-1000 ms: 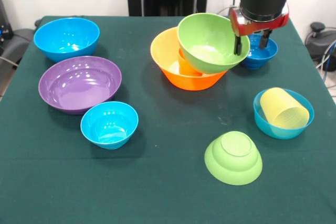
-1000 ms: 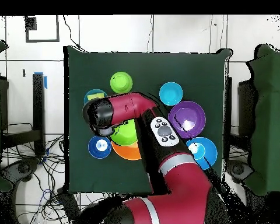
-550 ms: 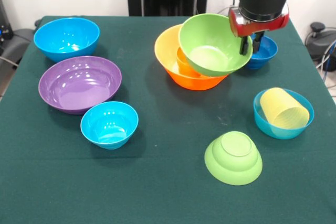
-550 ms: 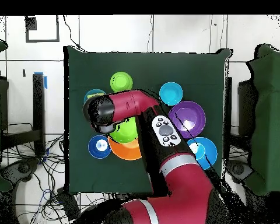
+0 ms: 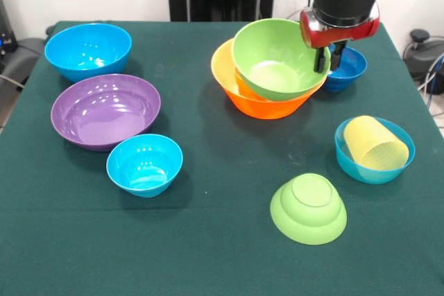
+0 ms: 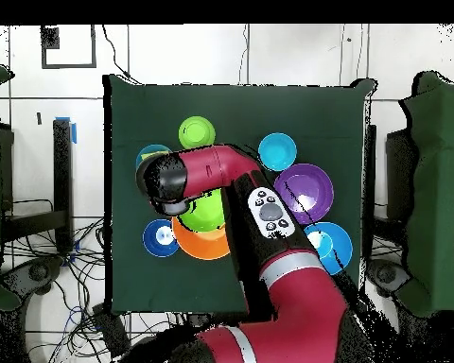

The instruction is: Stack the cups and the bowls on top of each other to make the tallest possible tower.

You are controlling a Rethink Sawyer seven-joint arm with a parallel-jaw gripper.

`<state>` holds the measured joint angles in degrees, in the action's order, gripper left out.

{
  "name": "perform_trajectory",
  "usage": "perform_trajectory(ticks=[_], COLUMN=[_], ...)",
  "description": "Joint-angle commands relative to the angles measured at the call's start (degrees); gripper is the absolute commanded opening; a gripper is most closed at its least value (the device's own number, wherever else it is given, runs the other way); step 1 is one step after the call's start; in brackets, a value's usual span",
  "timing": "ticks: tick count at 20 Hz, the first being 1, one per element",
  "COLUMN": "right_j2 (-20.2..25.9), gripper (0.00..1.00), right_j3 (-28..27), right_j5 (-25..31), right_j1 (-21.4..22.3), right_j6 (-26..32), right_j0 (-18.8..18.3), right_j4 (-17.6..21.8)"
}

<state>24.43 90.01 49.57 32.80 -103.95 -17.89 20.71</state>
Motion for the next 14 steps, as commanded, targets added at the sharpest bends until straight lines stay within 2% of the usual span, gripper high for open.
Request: perform_trajectory(ticks=[1,14], right_j2=[-1.59,-1.54], gripper=[0.0,0.0], right_j3=[-2.71,-2.59], right_j5=[-1.82,-0.86], right_j1=[-1.22,-0.31], right_j6=[2.81,3.49], right_j0=[0.41,-0.26], right_j4=[5.72,5.39])
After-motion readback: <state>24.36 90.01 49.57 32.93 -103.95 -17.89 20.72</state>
